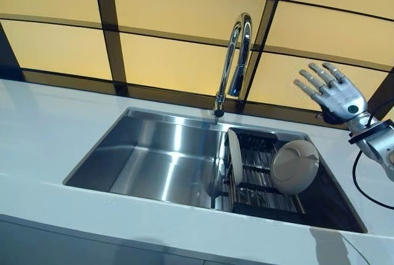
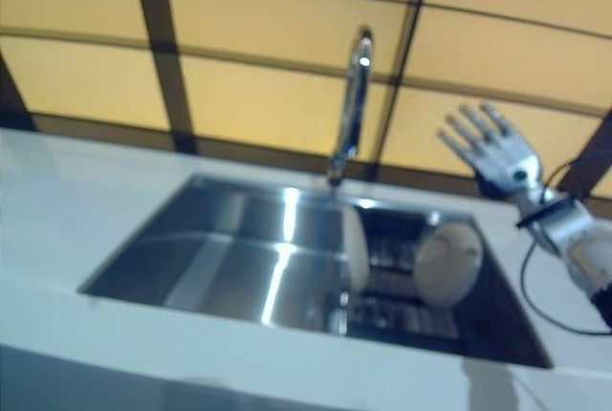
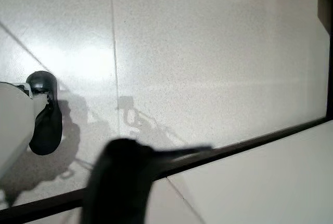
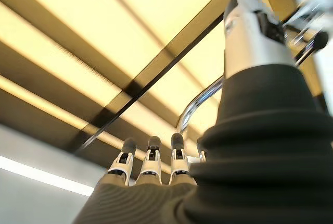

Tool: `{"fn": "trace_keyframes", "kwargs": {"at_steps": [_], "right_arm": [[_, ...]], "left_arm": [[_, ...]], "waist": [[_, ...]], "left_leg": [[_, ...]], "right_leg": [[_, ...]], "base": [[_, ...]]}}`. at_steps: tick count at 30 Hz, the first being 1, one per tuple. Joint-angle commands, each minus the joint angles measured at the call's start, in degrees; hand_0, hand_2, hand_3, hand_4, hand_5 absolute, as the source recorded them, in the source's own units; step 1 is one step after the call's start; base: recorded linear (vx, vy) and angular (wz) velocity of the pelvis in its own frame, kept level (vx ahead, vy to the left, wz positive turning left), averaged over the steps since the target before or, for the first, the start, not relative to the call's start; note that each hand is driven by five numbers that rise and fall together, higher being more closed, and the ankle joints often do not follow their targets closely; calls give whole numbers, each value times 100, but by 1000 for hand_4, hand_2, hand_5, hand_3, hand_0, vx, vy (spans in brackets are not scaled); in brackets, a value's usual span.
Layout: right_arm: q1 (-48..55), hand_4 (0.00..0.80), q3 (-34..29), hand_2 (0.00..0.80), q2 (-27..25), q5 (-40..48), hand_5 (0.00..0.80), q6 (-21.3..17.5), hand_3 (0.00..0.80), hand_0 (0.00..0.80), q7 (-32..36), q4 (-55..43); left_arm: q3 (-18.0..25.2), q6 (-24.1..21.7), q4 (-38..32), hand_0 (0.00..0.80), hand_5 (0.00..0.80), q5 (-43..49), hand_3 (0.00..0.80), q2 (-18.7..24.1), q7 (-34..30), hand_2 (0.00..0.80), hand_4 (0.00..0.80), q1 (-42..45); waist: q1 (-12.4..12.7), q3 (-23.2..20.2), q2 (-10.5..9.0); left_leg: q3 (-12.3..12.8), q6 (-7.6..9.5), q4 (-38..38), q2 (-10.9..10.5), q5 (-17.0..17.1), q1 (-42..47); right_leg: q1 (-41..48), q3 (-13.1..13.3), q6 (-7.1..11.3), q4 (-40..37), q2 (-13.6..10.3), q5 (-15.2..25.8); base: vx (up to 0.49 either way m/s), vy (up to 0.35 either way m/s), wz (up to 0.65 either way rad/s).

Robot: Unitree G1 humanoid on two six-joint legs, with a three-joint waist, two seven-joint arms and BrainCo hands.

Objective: Take plates into dishwasher

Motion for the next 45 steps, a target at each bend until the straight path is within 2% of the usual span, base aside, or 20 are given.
{"fn": "trace_keyframes", "kwargs": {"at_steps": [1,9,15,16,18,19,20,22,25,26,28,33,34,35,39,45], "right_arm": [[-390,0,296,0,-342,-251,0,-93,0,0,-149,205],[-296,0,317,0,-335,-697,0,-209,0,0,12,227],[-134,0,215,0,-374,-766,0,-117,0,0,136,223],[-99,0,177,0,-374,-525,0,-33,0,0,320,265],[-8,0,76,0,-351,531,0,129,0,0,906,349],[41,0,-6,0,-306,2021,0,315,0,0,1594,472],[61,0,-82,0,-263,2840,0,420,0,0,1904,524],[123,0,-368,0,-64,4612,0,784,0,0,3012,662],[81,0,-642,0,167,5632,0,1202,0,0,4196,862],[1,0,-698,0,255,5989,0,1459,0,0,4662,977],[-129,0,-733,0,388,6262,0,1696,0,0,4926,1190],[-172,0,-752,0,432,6351,0,1729,0,0,5017,1295],[-295,0,-815,0,529,6526,0,1914,0,0,5180,1471],[-380,0,-944,0,624,6933,0,2263,0,0,5303,1626],[-387,0,-1146,0,806,7580,0,2903,0,0,5759,1805],[-267,0,-1406,0,977,8119,0,3251,0,0,5866,2006]], "left_arm": [[-296,-59,92,0,0,-152,0,194,-57,0,0,-198],[-263,-137,70,0,0,-106,0,218,-46,0,0,-157],[-231,-177,60,0,0,-96,0,237,-49,0,0,-132],[-222,-196,65,0,0,-89,0,243,-49,0,0,-132],[-228,-196,68,0,0,-90,0,234,-42,0,0,-145],[-223,-194,75,0,0,-77,0,238,-54,0,0,-164],[-216,-199,80,0,0,-71,0,233,-57,0,0,-169],[-208,-178,87,0,0,-86,0,207,-69,0,0,-212],[-168,-183,113,0,0,-66,0,197,-111,0,0,-258],[-142,-195,126,0,0,-36,0,199,-136,0,0,-268],[-143,-244,191,0,0,-14,0,179,-137,0,0,-268],[-152,-264,215,0,0,-7,0,169,-131,0,0,-261],[-125,-354,285,0,0,48,0,151,-144,0,0,-227],[-126,-399,339,0,0,50,0,132,-142,0,0,-196],[-108,-474,393,0,0,105,0,107,-154,0,0,-176],[-109,-512,446,0,0,65,0,75,-161,0,0,-164]], "waist": [[113,66,-193],[77,107,-189],[58,124,-209],[53,126,-219],[38,121,-228],[22,112,-230],[14,112,-228],[-11,129,-214],[-8,156,-190],[1,171,-184],[16,174,-175],[24,168,-174],[46,152,-159],[59,120,-148],[51,95,-124],[39,70,-104]], "left_leg": [[249,339,-30,-123,-117,-204],[277,346,-30,-125,-141,-181],[299,345,-30,-111,-150,-175],[306,344,-30,-111,-155,-172],[318,341,-30,-108,-162,-160],[324,341,-30,-106,-166,-151],[331,338,-30,-105,-168,-144],[352,323,-30,-106,-170,-128],[366,302,-30,-101,-168,-103],[369,295,-30,-99,-167,-79],[377,281,-30,-91,-167,-43],[379,276,-30,-86,-168,-31],[396,255,-30,-76,-173,-6],[420,230,-30,-60,-174,17],[445,206,-30,-52,-176,47],[469,190,-30,-51,-175,75]], "right_leg": [[292,112,577,-8,-144,-231],[285,174,571,13,-133,-240],[282,200,568,16,-121,-243],[284,211,567,17,-112,-245],[291,227,570,16,-105,-245],[288,248,569,19,-98,-242],[289,257,567,21,-97,-242],[293,291,557,32,-99,-251],[307,302,529,32,-104,-251],[327,296,509,33,-105,-254],[359,286,483,35,-104,-260],[373,283,473,32,-105,-264],[409,274,458,20,-111,-281],[445,259,447,5,-119,-293],[468,256,424,3,-130,-316],[497,254,408,1,-134,-334]], "base": [[0,0,0],[0,0,0],[0,0,0],[0,0,0],[0,0,0],[0,0,0],[0,0,0],[0,0,0],[-7,15,-2],[0,0,0],[0,0,0],[4,3,-1],[48,24,-9],[52,31,-9],[12,14,-1],[0,0,0]]}}
